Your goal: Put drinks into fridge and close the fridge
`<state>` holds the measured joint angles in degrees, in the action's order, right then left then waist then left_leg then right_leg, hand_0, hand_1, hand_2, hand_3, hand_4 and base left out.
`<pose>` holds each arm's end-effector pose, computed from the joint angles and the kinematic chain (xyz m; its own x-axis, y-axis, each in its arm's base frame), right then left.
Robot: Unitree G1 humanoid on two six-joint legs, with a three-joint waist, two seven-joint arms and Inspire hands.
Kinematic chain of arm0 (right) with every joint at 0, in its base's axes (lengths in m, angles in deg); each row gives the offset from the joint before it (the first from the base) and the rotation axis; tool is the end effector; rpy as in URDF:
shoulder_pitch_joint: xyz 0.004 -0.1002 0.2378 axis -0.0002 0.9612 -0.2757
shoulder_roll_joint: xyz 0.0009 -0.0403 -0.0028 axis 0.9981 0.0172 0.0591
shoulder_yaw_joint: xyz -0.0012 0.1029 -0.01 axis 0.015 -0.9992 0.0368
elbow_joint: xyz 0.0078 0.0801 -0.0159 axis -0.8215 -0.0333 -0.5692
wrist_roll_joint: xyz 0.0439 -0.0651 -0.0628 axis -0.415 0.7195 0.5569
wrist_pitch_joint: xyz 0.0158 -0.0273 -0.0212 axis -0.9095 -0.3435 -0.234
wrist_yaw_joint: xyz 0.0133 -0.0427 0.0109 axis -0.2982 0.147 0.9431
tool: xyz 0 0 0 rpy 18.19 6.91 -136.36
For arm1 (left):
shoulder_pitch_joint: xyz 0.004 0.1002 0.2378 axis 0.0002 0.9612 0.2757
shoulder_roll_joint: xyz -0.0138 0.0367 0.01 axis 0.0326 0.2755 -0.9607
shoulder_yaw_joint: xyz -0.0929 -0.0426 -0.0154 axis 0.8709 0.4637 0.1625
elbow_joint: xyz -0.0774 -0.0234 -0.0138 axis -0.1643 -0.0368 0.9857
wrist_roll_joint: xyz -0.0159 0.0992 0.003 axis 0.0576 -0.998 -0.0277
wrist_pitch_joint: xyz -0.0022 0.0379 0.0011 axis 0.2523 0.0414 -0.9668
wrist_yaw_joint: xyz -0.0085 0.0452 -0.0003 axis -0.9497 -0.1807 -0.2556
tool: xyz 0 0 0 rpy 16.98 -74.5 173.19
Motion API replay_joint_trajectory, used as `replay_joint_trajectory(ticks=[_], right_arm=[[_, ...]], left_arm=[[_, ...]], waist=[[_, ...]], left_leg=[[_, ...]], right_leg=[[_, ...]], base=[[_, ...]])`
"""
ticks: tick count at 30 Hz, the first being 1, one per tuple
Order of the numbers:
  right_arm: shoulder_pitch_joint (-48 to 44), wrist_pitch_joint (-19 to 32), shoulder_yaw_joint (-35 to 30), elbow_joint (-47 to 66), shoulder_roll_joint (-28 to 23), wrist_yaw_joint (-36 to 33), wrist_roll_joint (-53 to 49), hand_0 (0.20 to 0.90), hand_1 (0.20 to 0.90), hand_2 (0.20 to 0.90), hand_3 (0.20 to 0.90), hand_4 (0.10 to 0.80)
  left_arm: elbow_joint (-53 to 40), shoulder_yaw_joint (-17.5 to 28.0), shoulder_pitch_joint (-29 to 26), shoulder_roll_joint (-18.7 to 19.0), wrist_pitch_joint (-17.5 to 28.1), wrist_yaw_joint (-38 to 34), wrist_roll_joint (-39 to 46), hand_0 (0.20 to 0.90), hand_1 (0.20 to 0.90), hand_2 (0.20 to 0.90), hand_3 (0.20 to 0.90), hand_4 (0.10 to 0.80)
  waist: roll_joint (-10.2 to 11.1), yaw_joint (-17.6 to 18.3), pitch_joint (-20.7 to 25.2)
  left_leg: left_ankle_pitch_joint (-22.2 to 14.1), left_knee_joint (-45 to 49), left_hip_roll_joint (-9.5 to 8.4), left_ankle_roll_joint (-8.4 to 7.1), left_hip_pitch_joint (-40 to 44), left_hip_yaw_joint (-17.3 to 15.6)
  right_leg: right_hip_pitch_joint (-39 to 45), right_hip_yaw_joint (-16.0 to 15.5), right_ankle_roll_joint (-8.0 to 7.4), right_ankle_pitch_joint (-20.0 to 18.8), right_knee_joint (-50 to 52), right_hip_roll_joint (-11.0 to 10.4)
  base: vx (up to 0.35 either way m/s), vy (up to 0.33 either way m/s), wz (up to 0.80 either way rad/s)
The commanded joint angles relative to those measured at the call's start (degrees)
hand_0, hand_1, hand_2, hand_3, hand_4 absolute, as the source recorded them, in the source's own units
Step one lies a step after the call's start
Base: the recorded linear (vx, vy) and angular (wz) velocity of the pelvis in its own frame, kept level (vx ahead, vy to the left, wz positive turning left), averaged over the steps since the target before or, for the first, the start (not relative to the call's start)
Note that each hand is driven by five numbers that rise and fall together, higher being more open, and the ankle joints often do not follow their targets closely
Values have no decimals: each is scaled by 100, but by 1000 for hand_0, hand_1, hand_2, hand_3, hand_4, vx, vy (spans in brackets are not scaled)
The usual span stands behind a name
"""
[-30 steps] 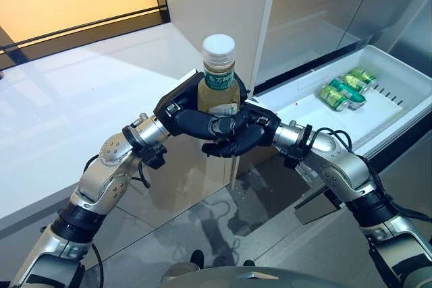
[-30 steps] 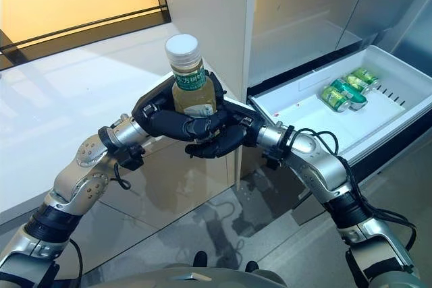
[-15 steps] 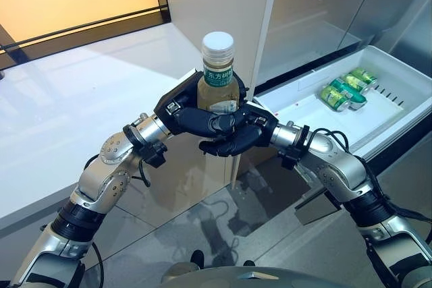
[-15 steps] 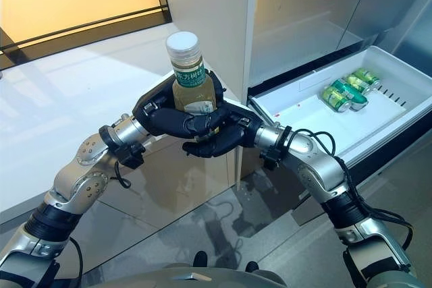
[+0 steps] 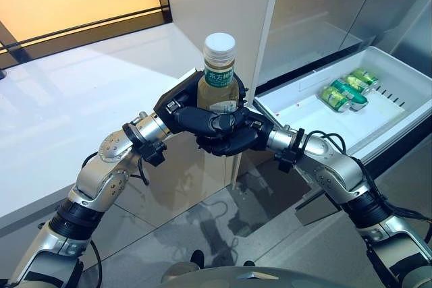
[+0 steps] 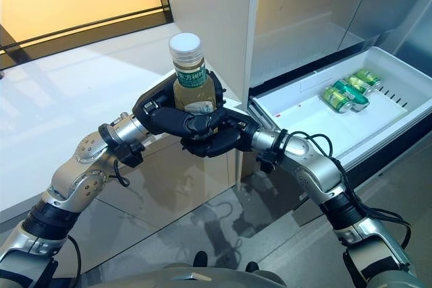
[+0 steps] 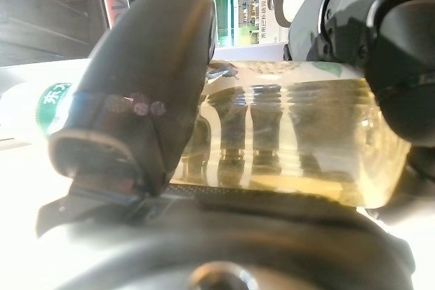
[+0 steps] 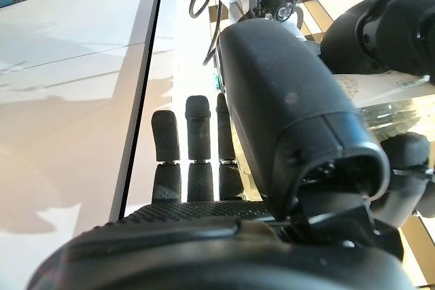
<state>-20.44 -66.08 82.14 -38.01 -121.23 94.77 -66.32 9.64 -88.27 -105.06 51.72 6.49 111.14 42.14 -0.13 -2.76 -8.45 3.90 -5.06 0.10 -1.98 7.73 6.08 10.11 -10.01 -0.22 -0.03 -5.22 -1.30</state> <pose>0.2543 -0.1493 0.1267 0.5182 0.8529 -0.0633 -0.8545 0.5195 0.0046 0.2343 0.1826 0.1556 0.5784 -0.7612 0.2934 0.7809 0.6206 0.0706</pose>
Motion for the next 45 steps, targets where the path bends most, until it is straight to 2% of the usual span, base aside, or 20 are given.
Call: replay_joint_trajectory(ticks=[1,7,8,9,25,31,37,45], right_arm=[[-995,641,-176,190,425,-103,-659,300,300,300,200,100],[-980,692,-221,153,384,-96,-649,300,300,300,200,100],[-958,687,-245,161,377,-93,-635,300,300,300,200,100],[-946,679,-265,173,361,-105,-636,300,300,300,200,100],[-945,836,-423,146,317,-197,-481,300,300,300,200,100],[-897,1034,-634,251,234,-280,-442,300,300,300,200,100],[-865,1256,-927,442,46,-390,-445,300,300,300,200,100],[-642,1578,-1453,776,-158,-424,-355,300,300,300,200,100]], left_arm=[[-346,-76,-955,-379,530,301,758,300,300,300,200,100],[-317,-40,-947,-357,632,176,669,300,300,300,200,100],[-312,1,-935,-333,657,127,646,335,335,335,241,141],[-309,33,-928,-323,671,83,631,900,900,900,900,800],[-241,250,-844,-269,908,-123,478,900,900,900,900,800],[-149,542,-652,-152,966,-280,310,900,900,900,900,800],[-85,881,-280,-32,862,-258,228,900,900,900,900,800],[-6,1361,441,-142,741,-91,245,900,900,900,900,800]], waist=[[161,23,717],[161,30,724],[163,28,728],[167,26,729],[162,6,721],[169,-23,728],[167,-50,729],[170,-94,718]], left_leg=[[-489,6,-297,264,79,-164],[-488,6,-293,262,78,-175],[-486,6,-290,260,77,-179],[-485,6,-290,261,75,-176],[-476,6,-293,245,64,-139],[-469,6,-294,247,48,-117],[-458,6,-291,246,22,-111],[-457,6,-293,251,-5,-73]], right_leg=[[-146,179,-332,-62,165,-128],[-144,179,-332,-68,156,-125],[-146,176,-332,-71,155,-125],[-145,173,-332,-73,152,-125],[-144,147,-328,-72,151,-119],[-147,141,-325,-79,140,-116],[-159,137,-323,-83,127,-109],[-169,135,-324,-87,113,-100]], base=[[0,0,0],[0,0,0],[0,0,0],[0,0,0],[0,0,0],[0,0,0],[0,0,0],[-21,-1,0]])
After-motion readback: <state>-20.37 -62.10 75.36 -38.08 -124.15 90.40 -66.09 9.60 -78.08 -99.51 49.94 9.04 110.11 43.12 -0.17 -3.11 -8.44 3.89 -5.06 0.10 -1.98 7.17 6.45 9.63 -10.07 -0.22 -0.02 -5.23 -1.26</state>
